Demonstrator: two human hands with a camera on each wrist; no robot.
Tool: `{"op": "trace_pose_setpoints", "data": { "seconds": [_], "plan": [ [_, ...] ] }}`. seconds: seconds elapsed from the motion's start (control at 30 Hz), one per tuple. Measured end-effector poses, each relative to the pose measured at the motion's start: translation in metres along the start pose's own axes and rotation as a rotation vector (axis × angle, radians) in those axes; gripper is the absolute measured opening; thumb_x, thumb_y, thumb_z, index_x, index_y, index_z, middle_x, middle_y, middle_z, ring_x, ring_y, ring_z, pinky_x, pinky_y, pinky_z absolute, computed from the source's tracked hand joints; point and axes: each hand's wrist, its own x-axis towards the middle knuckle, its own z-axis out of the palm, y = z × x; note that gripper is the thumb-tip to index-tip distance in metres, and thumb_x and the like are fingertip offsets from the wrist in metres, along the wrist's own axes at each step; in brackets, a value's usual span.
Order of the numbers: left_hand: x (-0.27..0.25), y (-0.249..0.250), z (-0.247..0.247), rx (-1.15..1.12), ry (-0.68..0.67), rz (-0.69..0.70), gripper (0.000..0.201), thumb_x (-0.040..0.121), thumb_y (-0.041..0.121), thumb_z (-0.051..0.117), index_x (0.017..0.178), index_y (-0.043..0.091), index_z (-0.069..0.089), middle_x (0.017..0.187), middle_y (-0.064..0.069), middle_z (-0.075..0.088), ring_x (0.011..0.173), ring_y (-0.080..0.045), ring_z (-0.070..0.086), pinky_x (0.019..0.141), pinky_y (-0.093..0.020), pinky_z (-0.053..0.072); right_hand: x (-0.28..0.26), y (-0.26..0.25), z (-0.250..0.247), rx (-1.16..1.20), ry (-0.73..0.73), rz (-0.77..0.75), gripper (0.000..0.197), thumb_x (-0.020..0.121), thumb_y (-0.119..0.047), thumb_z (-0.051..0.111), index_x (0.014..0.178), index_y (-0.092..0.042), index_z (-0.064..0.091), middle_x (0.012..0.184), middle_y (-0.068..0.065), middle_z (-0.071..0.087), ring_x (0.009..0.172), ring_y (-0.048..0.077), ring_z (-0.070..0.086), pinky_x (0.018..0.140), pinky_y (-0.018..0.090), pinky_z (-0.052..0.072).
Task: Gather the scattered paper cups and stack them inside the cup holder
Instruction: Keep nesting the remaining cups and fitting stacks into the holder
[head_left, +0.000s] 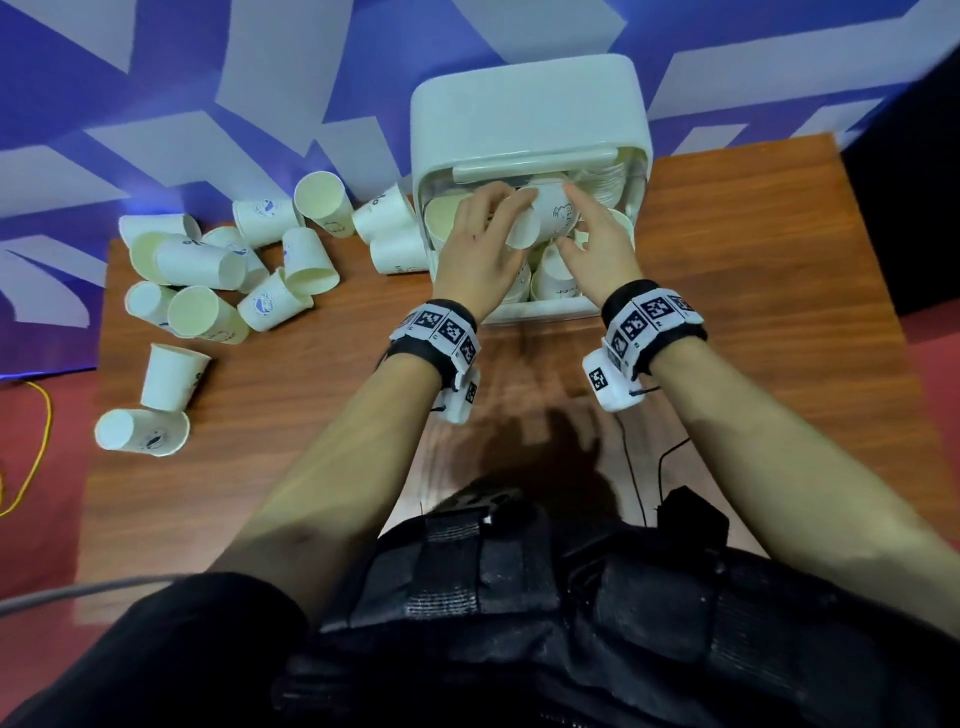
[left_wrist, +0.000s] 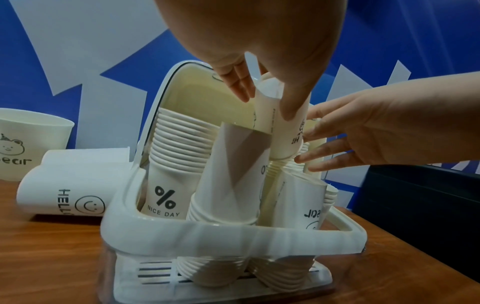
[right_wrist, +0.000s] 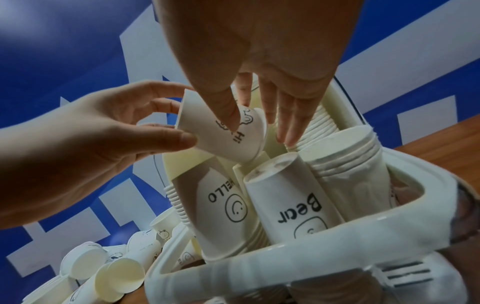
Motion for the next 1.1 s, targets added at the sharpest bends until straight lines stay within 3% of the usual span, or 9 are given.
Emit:
{"op": "trace_pose_setpoints", "data": {
  "seconds": [0.1, 0.23, 0.37, 0.57, 0.7, 0.83, 0.97, 1.03, 1.1],
  "plan": [
    [-0.001, 0.000, 0.006, 0.001, 0.010, -0.007, 0.047, 0.085, 0.017, 0.060, 0.132, 0.016, 0.054, 0.129, -0.010, 0.051, 0.115, -0.028, 0.049, 0.092, -0.031, 0.044, 0.005, -0.001, 0.001, 0.017, -0.047, 0.026, 0.059, 0.092, -0.007, 0.048, 0.146, -0.021, 0.032, 0.145, 0.001, 0.043, 0.131, 0.013, 0.041, 0.108, 0.023, 0.034],
    [0.002, 0.002, 0.010, -0.032, 0.012, -0.040, 0.046, 0.087, 0.020, 0.061, 0.133, 0.016, 0.054, 0.130, -0.009, 0.050, 0.118, -0.027, 0.048, 0.095, -0.031, 0.043, 0.014, -0.002, 0.004, 0.011, -0.096, 0.055, 0.060, 0.089, -0.006, 0.046, 0.145, -0.027, 0.034, 0.128, 0.003, 0.057, 0.111, 0.016, 0.054, 0.095, 0.025, 0.043],
    [0.004, 0.000, 0.012, -0.064, 0.031, -0.057, 0.050, 0.086, 0.022, 0.062, 0.134, 0.012, 0.053, 0.127, -0.011, 0.051, 0.117, -0.025, 0.049, 0.096, -0.035, 0.046, 0.019, 0.001, 0.007, -0.030, -0.128, 0.066, 0.062, 0.090, -0.006, 0.046, 0.147, -0.024, 0.030, 0.134, 0.006, 0.053, 0.116, 0.019, 0.052, 0.098, 0.027, 0.041],
    [0.002, -0.003, 0.021, -0.112, -0.011, -0.158, 0.056, 0.089, 0.030, 0.058, 0.141, 0.013, 0.044, 0.125, -0.009, 0.049, 0.112, -0.019, 0.051, 0.078, -0.026, 0.047, 0.019, 0.009, 0.014, -0.019, -0.102, 0.021, 0.056, 0.091, -0.013, 0.053, 0.143, -0.024, 0.036, 0.129, 0.004, 0.057, 0.114, 0.019, 0.055, 0.099, 0.037, 0.045],
    [0.004, -0.004, 0.022, -0.145, -0.014, -0.162, 0.055, 0.090, 0.024, 0.059, 0.141, 0.012, 0.042, 0.131, -0.006, 0.049, 0.116, -0.016, 0.051, 0.082, -0.029, 0.050, 0.018, 0.014, 0.014, -0.019, -0.066, -0.036, 0.054, 0.091, -0.024, 0.057, 0.141, -0.021, 0.038, 0.131, 0.001, 0.056, 0.117, 0.015, 0.052, 0.096, 0.026, 0.041],
    [0.002, -0.007, 0.025, -0.159, -0.026, -0.214, 0.049, 0.090, 0.023, 0.058, 0.136, 0.011, 0.043, 0.137, -0.004, 0.048, 0.119, -0.018, 0.052, 0.085, -0.029, 0.048, 0.020, 0.017, 0.015, -0.044, -0.046, -0.070, 0.056, 0.088, -0.032, 0.061, 0.138, -0.016, 0.042, 0.133, 0.002, 0.055, 0.121, 0.015, 0.050, 0.100, 0.026, 0.040],
    [-0.002, -0.015, 0.030, -0.096, -0.066, -0.152, 0.041, 0.092, 0.019, 0.050, 0.131, 0.007, 0.049, 0.142, -0.010, 0.046, 0.126, -0.023, 0.048, 0.091, -0.034, 0.048, 0.023, 0.016, 0.016, -0.101, -0.018, -0.087, 0.056, 0.087, -0.034, 0.061, 0.137, -0.015, 0.044, 0.133, 0.003, 0.054, 0.124, 0.018, 0.047, 0.104, 0.031, 0.037],
    [-0.002, -0.018, 0.031, -0.061, -0.089, -0.145, 0.042, 0.093, 0.019, 0.047, 0.134, 0.006, 0.050, 0.145, -0.013, 0.043, 0.130, -0.026, 0.044, 0.097, -0.035, 0.046, 0.024, 0.015, 0.015, -0.152, 0.007, -0.115, 0.054, 0.090, -0.030, 0.059, 0.139, -0.013, 0.041, 0.137, 0.005, 0.050, 0.129, 0.020, 0.041, 0.107, 0.025, 0.031],
    [-0.002, -0.020, 0.032, -0.041, -0.101, -0.148, 0.045, 0.095, 0.022, 0.043, 0.135, 0.005, 0.049, 0.146, -0.016, 0.040, 0.133, -0.029, 0.042, 0.099, -0.037, 0.045, 0.023, 0.012, 0.015, -0.182, 0.007, -0.131, 0.053, 0.093, -0.026, 0.056, 0.142, -0.016, 0.037, 0.139, 0.005, 0.048, 0.129, 0.020, 0.040, 0.102, 0.021, 0.029]
  ]
}}
